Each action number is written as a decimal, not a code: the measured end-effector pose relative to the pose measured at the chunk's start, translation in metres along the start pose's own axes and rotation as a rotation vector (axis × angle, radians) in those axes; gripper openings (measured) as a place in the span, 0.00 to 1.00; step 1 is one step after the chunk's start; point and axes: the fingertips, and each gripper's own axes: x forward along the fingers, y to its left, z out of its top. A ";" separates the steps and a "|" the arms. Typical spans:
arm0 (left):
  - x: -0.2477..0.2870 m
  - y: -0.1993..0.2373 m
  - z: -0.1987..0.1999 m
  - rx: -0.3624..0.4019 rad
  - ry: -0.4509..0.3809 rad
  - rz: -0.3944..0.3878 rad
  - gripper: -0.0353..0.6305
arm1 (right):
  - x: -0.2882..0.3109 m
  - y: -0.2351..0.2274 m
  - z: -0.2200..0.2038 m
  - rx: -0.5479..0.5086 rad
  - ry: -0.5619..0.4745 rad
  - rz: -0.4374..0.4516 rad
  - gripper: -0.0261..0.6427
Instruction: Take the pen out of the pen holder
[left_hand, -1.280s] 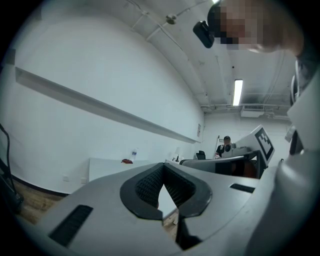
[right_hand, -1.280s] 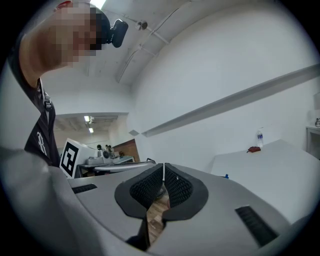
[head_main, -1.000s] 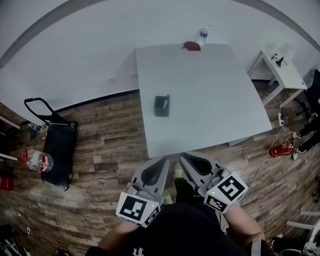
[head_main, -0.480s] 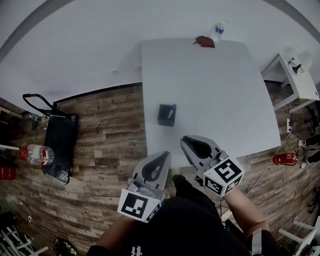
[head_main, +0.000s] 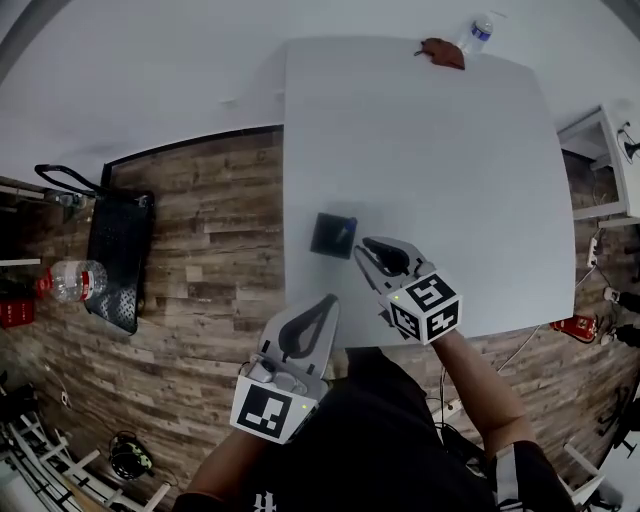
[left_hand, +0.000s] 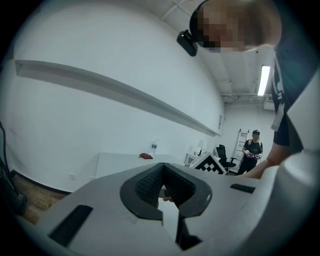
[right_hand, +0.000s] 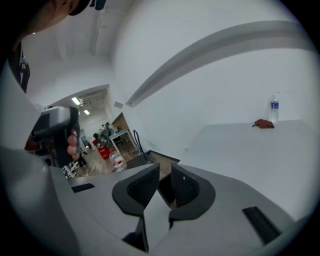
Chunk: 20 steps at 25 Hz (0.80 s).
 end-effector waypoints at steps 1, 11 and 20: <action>0.004 0.004 -0.003 -0.009 0.019 0.009 0.06 | 0.010 -0.008 -0.007 0.002 0.024 0.000 0.12; 0.024 0.032 -0.024 -0.062 0.108 0.085 0.06 | 0.067 -0.043 -0.057 -0.010 0.170 0.002 0.17; 0.025 0.045 -0.031 -0.076 0.133 0.122 0.06 | 0.083 -0.047 -0.063 -0.091 0.185 -0.031 0.18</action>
